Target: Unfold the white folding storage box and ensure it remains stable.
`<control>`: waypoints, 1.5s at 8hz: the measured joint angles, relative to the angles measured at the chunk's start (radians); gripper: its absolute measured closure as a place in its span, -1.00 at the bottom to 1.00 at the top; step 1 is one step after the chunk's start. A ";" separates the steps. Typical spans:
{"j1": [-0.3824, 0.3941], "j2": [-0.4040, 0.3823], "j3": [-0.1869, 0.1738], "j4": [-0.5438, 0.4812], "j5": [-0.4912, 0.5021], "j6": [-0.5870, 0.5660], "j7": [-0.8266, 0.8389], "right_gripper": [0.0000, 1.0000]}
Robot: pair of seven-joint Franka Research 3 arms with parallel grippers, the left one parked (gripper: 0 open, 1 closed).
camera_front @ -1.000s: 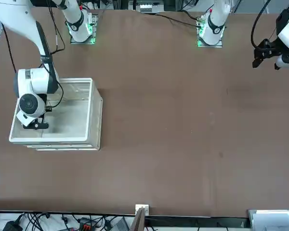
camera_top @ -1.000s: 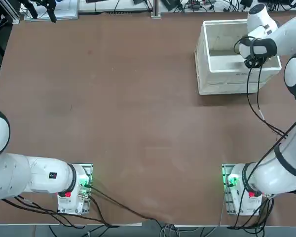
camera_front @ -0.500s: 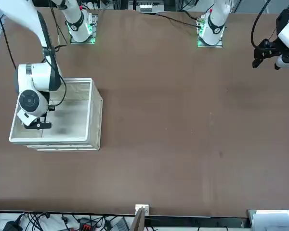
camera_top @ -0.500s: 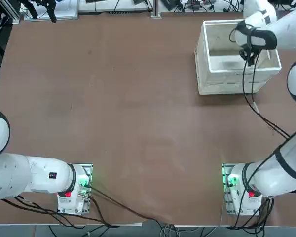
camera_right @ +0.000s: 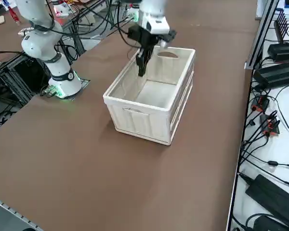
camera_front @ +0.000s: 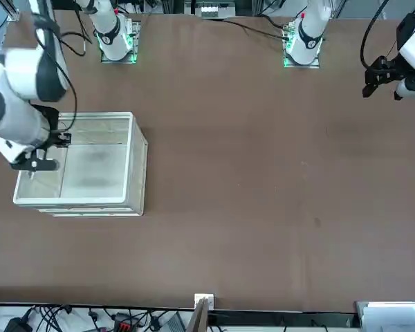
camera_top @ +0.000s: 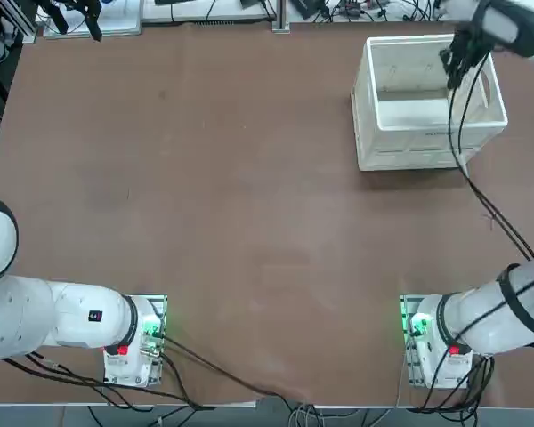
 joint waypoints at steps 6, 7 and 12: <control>-0.012 -0.029 -0.012 0.318 0.126 -0.221 -0.009 -0.35; -0.011 -0.052 -0.011 0.324 0.127 -0.229 -0.009 -0.71; -0.126 -0.185 0.092 0.231 0.129 -0.250 -0.005 -1.00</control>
